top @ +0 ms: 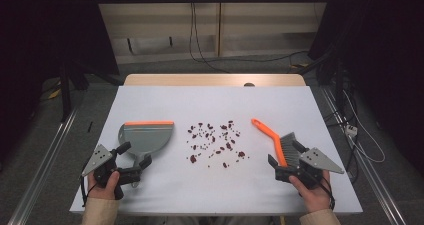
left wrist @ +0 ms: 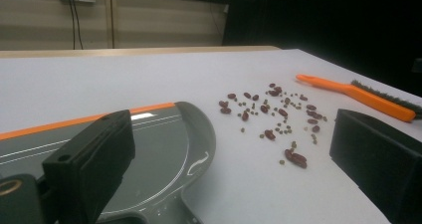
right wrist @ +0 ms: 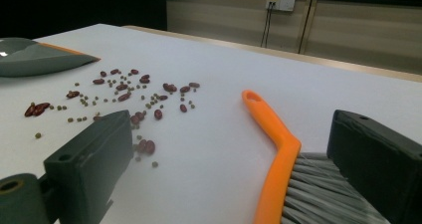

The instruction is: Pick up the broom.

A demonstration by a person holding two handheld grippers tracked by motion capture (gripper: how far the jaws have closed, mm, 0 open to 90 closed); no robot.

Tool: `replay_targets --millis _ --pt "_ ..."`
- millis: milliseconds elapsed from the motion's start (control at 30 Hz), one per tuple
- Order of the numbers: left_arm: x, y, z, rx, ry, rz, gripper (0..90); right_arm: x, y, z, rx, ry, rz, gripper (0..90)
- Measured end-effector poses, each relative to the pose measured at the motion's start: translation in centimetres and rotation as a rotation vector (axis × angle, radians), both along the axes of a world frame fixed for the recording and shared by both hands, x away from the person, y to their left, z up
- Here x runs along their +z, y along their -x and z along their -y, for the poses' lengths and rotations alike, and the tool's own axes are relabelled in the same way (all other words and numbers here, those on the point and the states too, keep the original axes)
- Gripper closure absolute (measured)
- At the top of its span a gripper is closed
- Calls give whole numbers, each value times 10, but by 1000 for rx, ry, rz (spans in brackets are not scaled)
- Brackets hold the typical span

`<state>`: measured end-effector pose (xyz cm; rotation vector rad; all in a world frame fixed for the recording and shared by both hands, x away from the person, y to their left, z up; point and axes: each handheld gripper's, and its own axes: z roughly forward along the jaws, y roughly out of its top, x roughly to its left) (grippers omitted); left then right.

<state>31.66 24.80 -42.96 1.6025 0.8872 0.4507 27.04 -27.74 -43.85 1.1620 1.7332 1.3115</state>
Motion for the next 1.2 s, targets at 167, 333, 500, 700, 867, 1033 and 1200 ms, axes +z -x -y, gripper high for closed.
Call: replay_targets --millis 167,333,500,700,867,1033,1200 --pt "0 0 -1 3 0 0 37 0 -11 2 -2 -1 -24 40" --pt "0 0 -2 -1 -1 2 37 1 -21 1 -7 13 -52 46" --pt "0 1 -1 -3 1 2 36 5 -34 1 -8 14 -58 53" --pt "1 1 -2 4 0 6 37 8 -49 4 -36 39 -92 57" --pt "0 1 -1 4 2 4 37 9 -64 5 -46 55 -128 72" --pt "1 1 -1 9 5 10 37 5 -78 5 -69 53 -182 101" --pt "1 1 0 6 8 7 37 -1 -90 9 -82 47 -248 189"
